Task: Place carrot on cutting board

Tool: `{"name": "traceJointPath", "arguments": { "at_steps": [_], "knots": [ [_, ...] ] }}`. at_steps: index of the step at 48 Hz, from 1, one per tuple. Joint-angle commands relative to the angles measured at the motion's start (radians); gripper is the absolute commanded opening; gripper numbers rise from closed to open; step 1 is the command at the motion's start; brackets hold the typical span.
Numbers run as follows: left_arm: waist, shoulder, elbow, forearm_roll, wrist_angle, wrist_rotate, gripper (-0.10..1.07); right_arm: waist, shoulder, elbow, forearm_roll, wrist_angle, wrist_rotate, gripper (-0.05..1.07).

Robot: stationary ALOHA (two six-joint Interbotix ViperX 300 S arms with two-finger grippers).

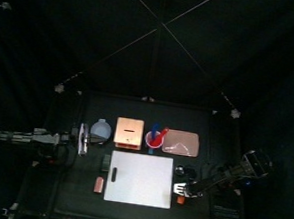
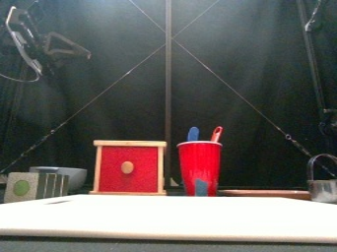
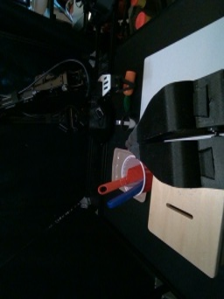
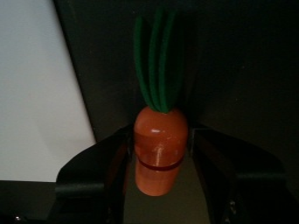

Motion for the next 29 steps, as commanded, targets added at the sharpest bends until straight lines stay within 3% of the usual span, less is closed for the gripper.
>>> {"name": "traceJointPath", "arguments": {
  "at_steps": [1, 9, 16, 29],
  "knots": [
    [0.002, 0.003, -0.018, 0.0, -0.009, -0.002, 0.07, -0.002, -0.015, -0.02, -0.008, 0.005, -0.005, 0.71],
    [-0.003, 0.003, -0.012, 0.0, -0.009, -0.003, 0.07, -0.014, -0.041, -0.094, -0.077, 0.032, -0.018, 0.71],
    [-0.005, 0.003, -0.015, 0.0, -0.009, -0.005, 0.07, -0.103, -0.032, -0.184, -0.172, 0.04, -0.026, 0.71],
    [0.005, 0.003, -0.011, 0.0, -0.021, -0.006, 0.07, -0.278, 0.083, -0.333, -0.299, -0.035, -0.087, 0.7]
  ]
}}
